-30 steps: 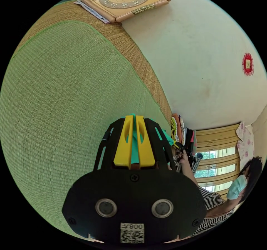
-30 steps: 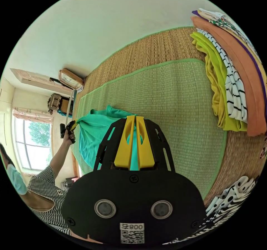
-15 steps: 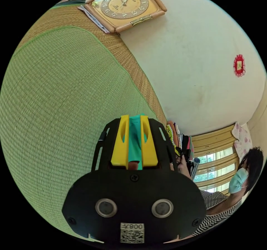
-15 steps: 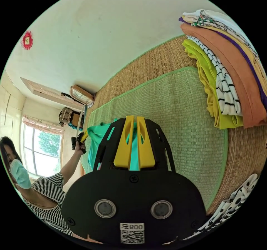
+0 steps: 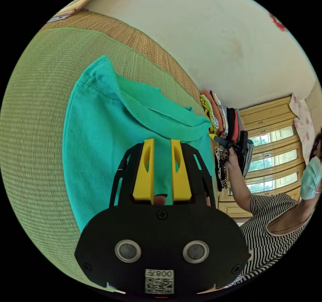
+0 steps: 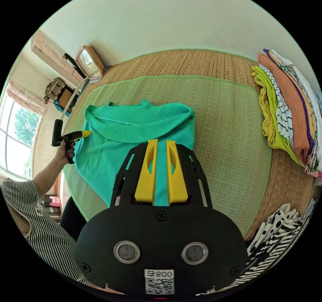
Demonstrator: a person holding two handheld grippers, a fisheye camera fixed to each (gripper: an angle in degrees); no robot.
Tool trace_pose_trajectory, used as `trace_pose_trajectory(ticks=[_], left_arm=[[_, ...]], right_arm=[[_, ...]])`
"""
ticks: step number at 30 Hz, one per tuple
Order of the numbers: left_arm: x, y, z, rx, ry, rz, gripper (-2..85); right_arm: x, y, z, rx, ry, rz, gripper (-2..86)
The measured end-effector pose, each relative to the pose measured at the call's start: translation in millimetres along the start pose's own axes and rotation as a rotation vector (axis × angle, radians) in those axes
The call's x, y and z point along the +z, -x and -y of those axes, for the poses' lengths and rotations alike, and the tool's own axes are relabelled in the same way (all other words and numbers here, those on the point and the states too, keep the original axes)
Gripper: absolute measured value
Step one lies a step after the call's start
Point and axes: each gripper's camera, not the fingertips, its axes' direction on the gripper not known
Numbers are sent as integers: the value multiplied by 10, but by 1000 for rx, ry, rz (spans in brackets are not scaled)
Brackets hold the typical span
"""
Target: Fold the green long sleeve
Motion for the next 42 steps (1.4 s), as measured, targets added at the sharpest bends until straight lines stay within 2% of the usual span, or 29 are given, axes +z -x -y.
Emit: trace_pose_trajectory(ticks=[7, 11, 15, 20, 22, 27, 30, 35, 42], left_arm=[[289, -117, 393, -70, 7, -17, 37], [417, -304, 715, -55, -14, 6, 23], [392, -484, 965, -52, -104, -39, 25], [513, -878, 1057, 57, -100, -42, 64], [598, -1110, 996, 154, -55, 1, 78], [882, -1733, 873, 411, 110, 292, 94], [1099, -2050, 869, 517, 192, 432, 92], [1428, -2451, 907, 610, 216, 643, 84], [1391, -2717, 1041, 563, 105, 614, 81]], right_arm=[[287, -15, 269, 30, 52, 93, 23], [300, 46, 468, 25, 17, 159, 15], [206, 108, 643, 32, -54, 181, 17], [140, 316, 656, 6, -110, 245, 38], [144, 566, 586, -78, -98, 207, 53], [451, 1530, 328, -464, 65, -122, 69], [682, 1849, 257, -586, 149, -246, 65], [917, 2098, 265, -659, 140, -432, 45], [912, 2057, 744, -548, 61, -408, 9]])
